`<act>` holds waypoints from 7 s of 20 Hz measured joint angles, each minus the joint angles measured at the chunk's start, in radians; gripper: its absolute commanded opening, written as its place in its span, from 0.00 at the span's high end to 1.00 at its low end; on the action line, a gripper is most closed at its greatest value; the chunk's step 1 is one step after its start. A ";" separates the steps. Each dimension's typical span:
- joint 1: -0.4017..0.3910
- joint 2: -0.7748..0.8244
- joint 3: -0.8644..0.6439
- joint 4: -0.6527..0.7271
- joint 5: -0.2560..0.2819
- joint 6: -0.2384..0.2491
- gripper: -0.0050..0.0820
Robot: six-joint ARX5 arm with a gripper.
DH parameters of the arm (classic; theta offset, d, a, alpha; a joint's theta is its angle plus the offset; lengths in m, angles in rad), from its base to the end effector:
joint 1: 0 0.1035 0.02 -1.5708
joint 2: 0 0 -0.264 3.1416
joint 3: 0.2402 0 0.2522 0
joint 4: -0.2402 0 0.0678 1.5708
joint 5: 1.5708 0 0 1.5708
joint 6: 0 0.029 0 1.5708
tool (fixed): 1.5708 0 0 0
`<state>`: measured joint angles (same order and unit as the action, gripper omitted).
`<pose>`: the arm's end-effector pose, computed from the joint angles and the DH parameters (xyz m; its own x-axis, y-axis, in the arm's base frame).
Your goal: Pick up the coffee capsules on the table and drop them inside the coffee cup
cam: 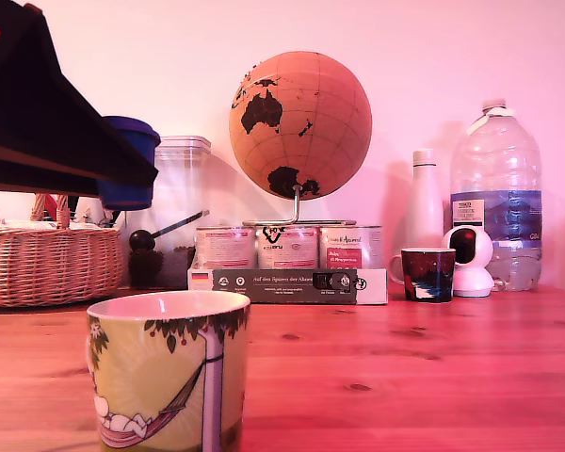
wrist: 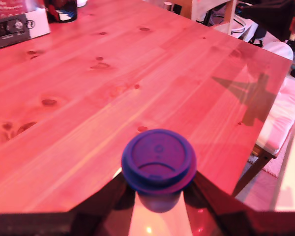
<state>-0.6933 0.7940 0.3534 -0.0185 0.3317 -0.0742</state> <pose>0.1228 -0.1143 0.1994 0.4438 -0.7921 -0.4190 0.8012 0.5602 -0.2104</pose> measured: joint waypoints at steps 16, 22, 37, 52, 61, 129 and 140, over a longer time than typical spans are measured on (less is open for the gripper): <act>0.000 0.256 0.233 -0.250 -0.027 0.032 0.79; -0.056 0.341 0.320 -0.407 -0.067 0.057 0.79; -0.077 0.343 0.335 -0.414 -0.089 0.064 0.17; -0.076 0.343 0.374 -0.324 -0.095 0.066 0.88; -0.076 0.343 0.374 -0.382 -0.097 0.082 0.88; 0.177 0.307 0.166 -0.435 0.046 0.685 0.25; 0.205 0.427 0.166 -0.393 0.063 0.729 0.25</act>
<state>-0.4881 1.2209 0.5198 -0.4110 0.3950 0.6552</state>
